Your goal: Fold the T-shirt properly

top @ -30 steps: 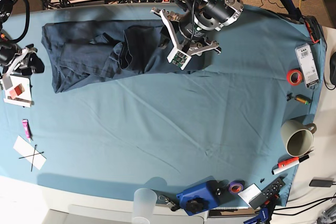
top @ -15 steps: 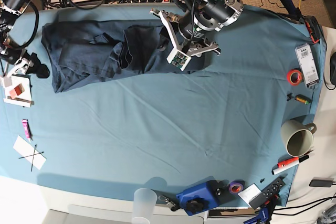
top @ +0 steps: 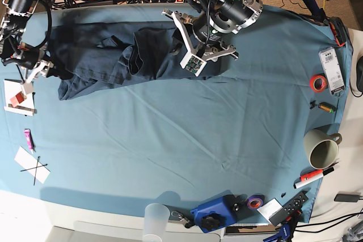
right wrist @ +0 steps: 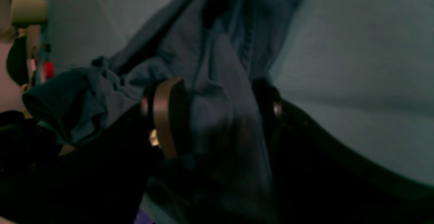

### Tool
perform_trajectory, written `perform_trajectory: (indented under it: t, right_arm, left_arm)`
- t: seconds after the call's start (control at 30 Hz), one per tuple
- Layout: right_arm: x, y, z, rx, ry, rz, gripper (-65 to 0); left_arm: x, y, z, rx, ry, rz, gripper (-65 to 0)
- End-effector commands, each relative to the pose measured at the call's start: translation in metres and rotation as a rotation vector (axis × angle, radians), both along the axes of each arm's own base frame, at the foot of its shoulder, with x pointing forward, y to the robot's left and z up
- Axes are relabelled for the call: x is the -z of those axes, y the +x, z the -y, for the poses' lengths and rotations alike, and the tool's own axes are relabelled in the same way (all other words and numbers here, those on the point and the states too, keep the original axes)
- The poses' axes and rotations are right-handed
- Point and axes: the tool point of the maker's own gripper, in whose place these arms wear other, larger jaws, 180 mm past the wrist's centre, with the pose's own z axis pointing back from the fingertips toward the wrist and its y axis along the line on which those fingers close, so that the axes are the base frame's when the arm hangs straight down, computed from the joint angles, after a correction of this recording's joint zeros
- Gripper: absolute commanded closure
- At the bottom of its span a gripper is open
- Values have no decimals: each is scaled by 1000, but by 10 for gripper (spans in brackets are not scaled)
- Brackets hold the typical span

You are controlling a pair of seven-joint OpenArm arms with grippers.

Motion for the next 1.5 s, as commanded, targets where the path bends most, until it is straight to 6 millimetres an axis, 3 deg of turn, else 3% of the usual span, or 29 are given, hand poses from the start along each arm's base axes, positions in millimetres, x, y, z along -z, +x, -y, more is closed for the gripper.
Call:
perform_trajectory:
  t: [0.0, 0.07, 0.1, 0.2, 0.3, 0.47, 0.6, 0.7, 0.83, 0.97, 1.07, 1.3, 1.47]
  right_arm:
    - [15, -15, -5, -57, -35, -87, -207]
    - [16, -16, -8, -70, -35, -95, -48]
    - [15, -15, -8, -71, -36, -91, 0]
    - [9, -10, -1, -77, -74, -75, 0]
    - [-3, -2, 26, -58, -203, -60, 0]
    - [-52, 36, 73, 97, -336, 113, 0]
    - [-67, 39, 84, 98, -411, 125, 0]
    - [-71, 35, 80, 66, -443, 121, 0]
    - [-94, 49, 54, 23, -414, 232, 0]
    - [-114, 47, 22, -38, -378, 346, 0]
    - [-125, 40, 1, -89, -375, 402, 0]
    - [-139, 13, -45, -212, -401, 476, 0]
    - [-148, -4, -86, -299, -366, 537, 0]
  left_arm:
    - [-12, 4, 5, -3, -40, 36, -212]
    - [-12, 4, 5, -4, -39, 35, -212]
    - [-12, 3, 5, -4, -39, 34, -212]
    - [-9, 1, 4, 0, -26, 16, -212]
    - [-5, -3, 3, -3, -17, -8, -207]
    - [0, -8, 1, -8, -11, -26, -184]
    - [7, -8, -9, -28, 54, -33, -176]
    - [13, -5, -24, -108, 115, -46, -147]
    - [16, -3, -50, -196, 197, -36, -100]
    - [3, 3, -82, -298, 280, 31, -31]
    - [-8, 3, -100, -364, 328, 71, 0]
    - [-2, -1, -126, -398, 422, 75, 0]
    - [-1, 1, -164, -528, 464, 60, 0]
